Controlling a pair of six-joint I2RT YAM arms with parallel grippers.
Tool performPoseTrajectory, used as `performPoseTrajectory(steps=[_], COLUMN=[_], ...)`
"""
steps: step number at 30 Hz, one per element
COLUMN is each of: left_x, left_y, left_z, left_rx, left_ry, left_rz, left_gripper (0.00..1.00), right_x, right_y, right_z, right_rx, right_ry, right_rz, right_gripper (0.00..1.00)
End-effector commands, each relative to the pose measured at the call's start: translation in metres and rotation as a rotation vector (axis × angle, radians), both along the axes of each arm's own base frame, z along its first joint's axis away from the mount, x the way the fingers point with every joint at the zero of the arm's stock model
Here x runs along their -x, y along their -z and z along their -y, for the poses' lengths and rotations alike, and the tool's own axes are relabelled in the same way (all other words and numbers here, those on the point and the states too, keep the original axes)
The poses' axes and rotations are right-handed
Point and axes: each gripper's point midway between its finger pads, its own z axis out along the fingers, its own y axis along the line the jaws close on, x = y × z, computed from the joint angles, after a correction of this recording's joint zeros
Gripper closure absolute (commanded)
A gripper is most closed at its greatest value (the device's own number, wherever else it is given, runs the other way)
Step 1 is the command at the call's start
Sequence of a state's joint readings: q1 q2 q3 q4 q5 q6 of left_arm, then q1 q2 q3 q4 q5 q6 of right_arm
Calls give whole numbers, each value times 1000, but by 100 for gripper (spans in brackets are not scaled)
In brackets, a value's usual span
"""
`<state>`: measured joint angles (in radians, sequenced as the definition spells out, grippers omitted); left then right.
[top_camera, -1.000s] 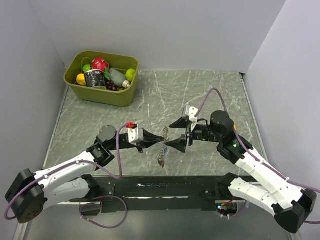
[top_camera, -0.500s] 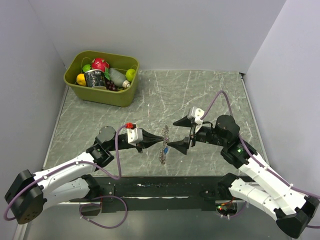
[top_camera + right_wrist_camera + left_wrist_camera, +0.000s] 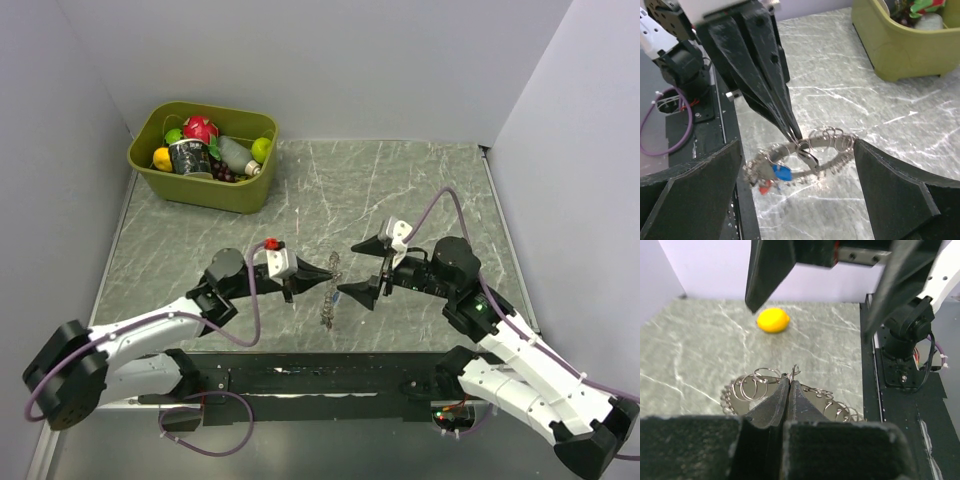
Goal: Put the keys on the keyring
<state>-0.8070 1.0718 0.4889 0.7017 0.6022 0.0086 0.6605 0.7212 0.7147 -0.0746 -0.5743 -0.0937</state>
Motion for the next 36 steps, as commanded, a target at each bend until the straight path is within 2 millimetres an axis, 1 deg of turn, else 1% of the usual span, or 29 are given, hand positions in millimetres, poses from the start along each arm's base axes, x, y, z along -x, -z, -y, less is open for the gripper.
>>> performPoseTrajectory(steps=[1, 2, 3, 8, 10, 12, 13, 14, 15, 16, 17, 18, 19, 20, 21, 22, 24, 25, 27, 28, 34, 35, 36], left_x=[-5, -6, -7, -7, -8, -7, -9, -10, -8, -10, -11, -11, -14, -13, -11, -14, -13, -14, -15, -16, -17, -17, -17], left_y=[-46, -40, -38, -45, -43, -49, -43, -42, -47, -38, -36, -42, -29, -28, -31, -19, -14, -6, 3, 11, 32, 38, 38], left_z=[13, 18, 21, 37, 45, 50, 55, 58, 61, 66, 69, 69, 74, 76, 77, 81, 85, 89, 92, 93, 88, 86, 86], left_rx=[135, 126, 126, 187, 194, 217, 213, 217, 241, 235, 243, 282, 272, 287, 319, 312, 325, 329, 330, 329, 300, 280, 274], left_ry=[26, 46, 53, 122, 150, 174, 178, 183, 196, 201, 205, 208, 209, 212, 222, 223, 236, 240, 246, 245, 205, 195, 190], left_rz=[50, 35, 25, 12, -10, 8, -12, -18, 0, -31, -39, -40, -66, -71, -71, -91, -120, -129, -154, -162, -177, -188, -177], left_gripper=[99, 99, 99, 99, 99, 99, 99, 99, 99, 99, 99, 99, 99, 99, 99, 99, 99, 99, 99, 99, 99, 99, 99], right_x=[-5, -5, -5, -8, -7, -8, -7, -7, -7, -8, -7, -7, -7, -7, -7, -7, -7, -6, -6, -6, -6, -6, -6], right_y=[-13, -13, -13, -13, -14, -14, -14, -14, -14, -14, -15, -15, -15, -15, -15, -15, -14, -14, -13, -14, -13, -13, -12], right_z=[6, 6, 7, 11, 12, 13, 13, 14, 14, 14, 15, 15, 15, 16, 16, 16, 16, 16, 16, 16, 17, 17, 17], right_rx=[-39, -40, -40, -36, -37, -40, -40, -41, -40, -40, -42, -40, -41, -44, -45, -43, -44, -44, -40, -40, -37, -37, -37], right_ry=[51, 55, 60, 87, 92, 98, 96, 98, 101, 102, 104, 107, 107, 110, 109, 110, 111, 111, 108, 106, 112, 109, 109], right_rz=[50, 51, 51, 61, 62, 64, 64, 66, 65, 65, 64, 63, 65, 66, 64, 63, 59, 58, 53, 52, 50, 49, 47], right_gripper=[0, 0, 0, 0, 0, 0, 0, 0, 0, 0, 0, 0, 0, 0, 0, 0, 0, 0, 0, 0, 0, 0, 0])
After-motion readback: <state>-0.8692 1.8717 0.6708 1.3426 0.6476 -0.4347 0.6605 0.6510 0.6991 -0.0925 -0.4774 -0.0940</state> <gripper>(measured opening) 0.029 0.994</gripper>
